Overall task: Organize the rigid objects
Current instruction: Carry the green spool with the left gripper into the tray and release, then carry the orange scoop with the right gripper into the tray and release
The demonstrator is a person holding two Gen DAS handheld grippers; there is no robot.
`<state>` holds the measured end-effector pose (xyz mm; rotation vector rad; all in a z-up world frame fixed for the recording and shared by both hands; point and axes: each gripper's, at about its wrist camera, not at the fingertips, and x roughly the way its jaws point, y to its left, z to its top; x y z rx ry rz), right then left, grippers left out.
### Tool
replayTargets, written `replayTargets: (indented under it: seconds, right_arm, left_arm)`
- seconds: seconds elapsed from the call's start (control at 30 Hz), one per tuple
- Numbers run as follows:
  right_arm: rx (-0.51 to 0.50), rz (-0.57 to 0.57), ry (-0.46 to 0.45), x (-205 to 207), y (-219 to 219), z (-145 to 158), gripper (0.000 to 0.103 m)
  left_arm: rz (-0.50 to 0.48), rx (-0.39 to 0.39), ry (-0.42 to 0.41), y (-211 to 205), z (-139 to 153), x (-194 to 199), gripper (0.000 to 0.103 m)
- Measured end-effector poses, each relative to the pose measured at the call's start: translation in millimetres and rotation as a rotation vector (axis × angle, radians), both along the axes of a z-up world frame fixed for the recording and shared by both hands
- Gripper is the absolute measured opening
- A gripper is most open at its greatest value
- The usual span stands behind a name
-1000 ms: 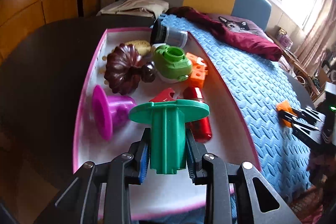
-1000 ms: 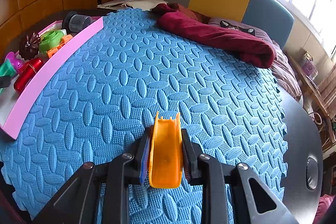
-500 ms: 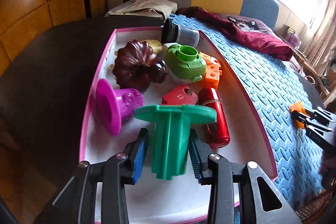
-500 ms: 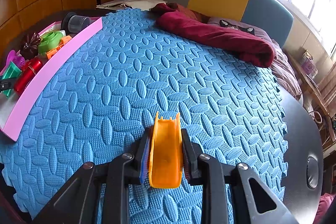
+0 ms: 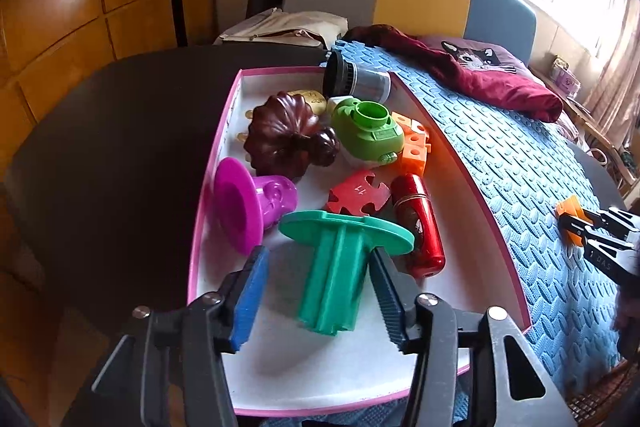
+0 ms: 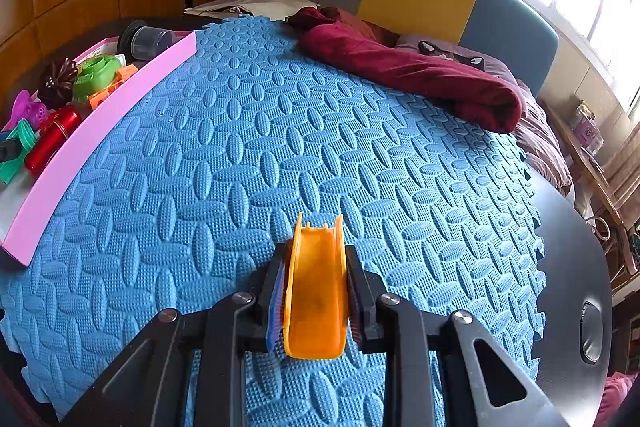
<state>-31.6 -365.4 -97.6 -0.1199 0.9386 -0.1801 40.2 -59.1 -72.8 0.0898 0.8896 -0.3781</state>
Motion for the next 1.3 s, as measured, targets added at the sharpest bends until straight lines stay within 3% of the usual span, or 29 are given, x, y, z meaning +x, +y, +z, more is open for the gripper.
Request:
replayTargets:
  seconds: [0.47,0.93,1.13,1.3]
  right_arm:
    - [0.001,-0.012,0.005,1,0,-1,0.025]
    - [0.048,-0.059,0.016,4,-2,-1,0.025]
    - [0.143,-0.047,0.024,0,13,7,0.025]
    - [0.262,0.075,-0.040,2,55,29,0.025]
  left_arm:
    - [0.017,-0.006,-0.027,10,9,-7,0.062]
    - [0.099,-0.048,-0.090,44,32,-8,0.062]
    - [0.129,-0.056,-0.105,54,37,-6,0.064]
    - [0.145,-0.063,-0.105,59,37,-6,0.066]
